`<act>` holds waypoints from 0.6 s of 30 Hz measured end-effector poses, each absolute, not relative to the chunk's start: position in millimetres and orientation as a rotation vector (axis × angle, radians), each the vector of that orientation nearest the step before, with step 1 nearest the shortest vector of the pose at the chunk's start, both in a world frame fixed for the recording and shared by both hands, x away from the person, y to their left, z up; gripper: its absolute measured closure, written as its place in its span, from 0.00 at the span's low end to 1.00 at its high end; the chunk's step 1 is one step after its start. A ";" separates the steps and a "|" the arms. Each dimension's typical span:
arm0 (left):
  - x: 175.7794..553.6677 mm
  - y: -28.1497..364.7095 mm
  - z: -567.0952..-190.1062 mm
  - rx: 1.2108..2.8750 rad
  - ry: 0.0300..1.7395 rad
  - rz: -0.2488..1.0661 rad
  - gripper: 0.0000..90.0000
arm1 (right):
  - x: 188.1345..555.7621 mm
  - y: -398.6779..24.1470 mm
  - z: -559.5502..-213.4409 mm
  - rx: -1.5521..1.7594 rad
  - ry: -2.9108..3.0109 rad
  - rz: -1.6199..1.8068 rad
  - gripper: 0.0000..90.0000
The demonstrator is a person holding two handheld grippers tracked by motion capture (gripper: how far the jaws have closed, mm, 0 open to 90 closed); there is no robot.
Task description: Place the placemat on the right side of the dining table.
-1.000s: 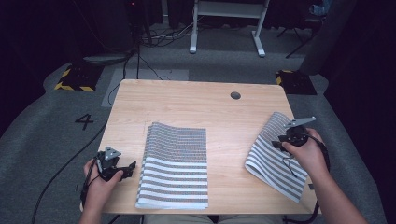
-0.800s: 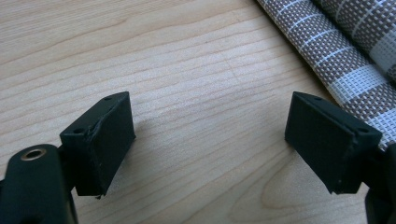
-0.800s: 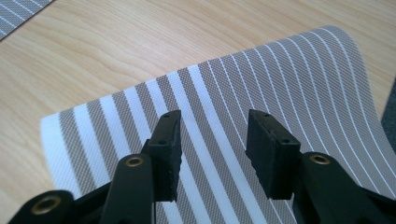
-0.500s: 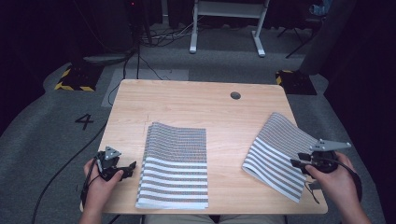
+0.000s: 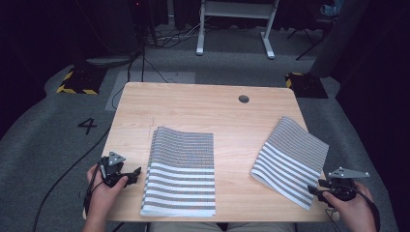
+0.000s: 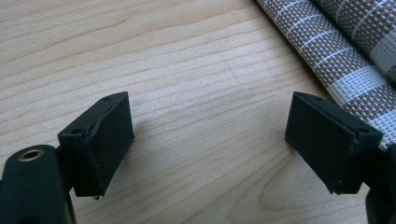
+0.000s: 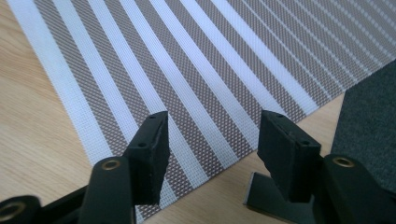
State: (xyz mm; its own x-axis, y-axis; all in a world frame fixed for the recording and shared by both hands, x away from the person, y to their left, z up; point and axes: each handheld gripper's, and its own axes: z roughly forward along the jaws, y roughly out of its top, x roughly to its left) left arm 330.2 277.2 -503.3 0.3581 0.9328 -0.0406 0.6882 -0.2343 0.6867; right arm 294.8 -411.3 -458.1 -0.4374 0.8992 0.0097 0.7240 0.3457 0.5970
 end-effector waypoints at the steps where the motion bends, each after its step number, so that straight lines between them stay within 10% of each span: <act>1: 330.2 277.2 -503.3 2.006 1.402 0.511 0.17 | 295.2 -412.3 -462.4 1.452 2.287 0.757 0.47; 8: 330.1 277.2 -503.5 2.004 1.401 0.510 0.17 | 296.9 -418.3 -479.8 1.494 2.297 0.734 0.43; 11: 330.1 277.1 -503.4 2.004 1.400 0.512 0.17 | 292.4 -420.0 -482.1 1.449 2.289 0.817 0.66; 18: 330.0 277.2 -503.1 2.007 1.402 0.512 0.17 | 290.1 -420.7 -482.6 1.432 2.280 0.848 0.81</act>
